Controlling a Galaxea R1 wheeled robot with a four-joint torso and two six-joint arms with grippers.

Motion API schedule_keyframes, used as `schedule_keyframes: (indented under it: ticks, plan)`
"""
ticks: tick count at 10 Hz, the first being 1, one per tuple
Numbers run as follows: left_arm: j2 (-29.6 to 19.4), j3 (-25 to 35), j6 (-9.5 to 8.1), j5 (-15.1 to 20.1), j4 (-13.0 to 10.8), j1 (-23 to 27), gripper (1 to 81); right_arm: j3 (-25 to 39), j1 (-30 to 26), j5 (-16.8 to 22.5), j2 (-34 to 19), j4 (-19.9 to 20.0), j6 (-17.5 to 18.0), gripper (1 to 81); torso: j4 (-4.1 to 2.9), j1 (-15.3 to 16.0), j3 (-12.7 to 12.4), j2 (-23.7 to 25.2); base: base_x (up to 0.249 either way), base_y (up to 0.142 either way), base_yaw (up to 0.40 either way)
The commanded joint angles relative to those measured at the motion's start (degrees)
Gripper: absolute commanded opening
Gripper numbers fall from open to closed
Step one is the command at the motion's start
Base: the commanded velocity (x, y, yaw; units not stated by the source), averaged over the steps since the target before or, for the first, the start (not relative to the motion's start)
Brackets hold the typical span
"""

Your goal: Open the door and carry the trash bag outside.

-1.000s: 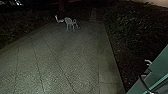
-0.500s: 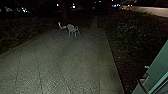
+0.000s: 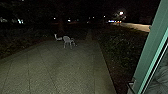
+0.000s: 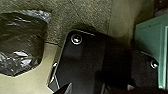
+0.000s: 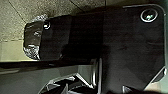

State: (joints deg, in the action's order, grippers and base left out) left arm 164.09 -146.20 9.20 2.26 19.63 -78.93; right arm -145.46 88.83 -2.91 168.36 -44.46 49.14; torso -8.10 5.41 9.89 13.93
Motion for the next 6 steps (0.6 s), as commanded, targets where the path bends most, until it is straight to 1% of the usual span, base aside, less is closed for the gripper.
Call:
schedule_keyframes:
  ticks: [1, 2, 3, 4, 6]
  plan:
    - [1.4, -1.2, 0.64, 2.8, -6.7, -0.1, 81.1, 0.4, -2.3, 2.2, 0.2, 0.3, 0.2, 81.1, -0.17, 0.0, 0.2, 0.0, 0.000, 0.000, 0.000]
    - [2.0, -1.2, 0.64, 2.6, -8.0, -1.1, 81.1, 0.4, -2.3, 2.3, 0.3, 0.2, 0.3, 81.1, 1.07, 0.0, -1.2, 0.0, 0.000, 0.000, 0.000]
    - [2.6, -1.2, 0.64, 2.5, -9.0, -2.1, 81.1, 0.4, -2.3, 2.5, 0.5, 0.1, 0.3, 81.1, 1.66, -0.1, -1.5, 0.1, 0.000, 0.000, 0.000]
    - [2.9, -1.2, 0.64, 2.4, -9.5, -3.0, 81.1, 0.4, -2.3, 2.5, 0.7, 0.1, 0.3, 81.1, 1.79, -0.1, -1.9, 0.1, 0.000, 0.000, 0.000]
    - [3.9, -1.7, 0.64, 2.1, -10.7, -4.3, 81.1, -0.1, -2.0, 2.4, 1.4, 0.1, 0.0, 81.1, 1.79, -0.1, -1.7, 0.1, 0.000, 0.000, 0.000]
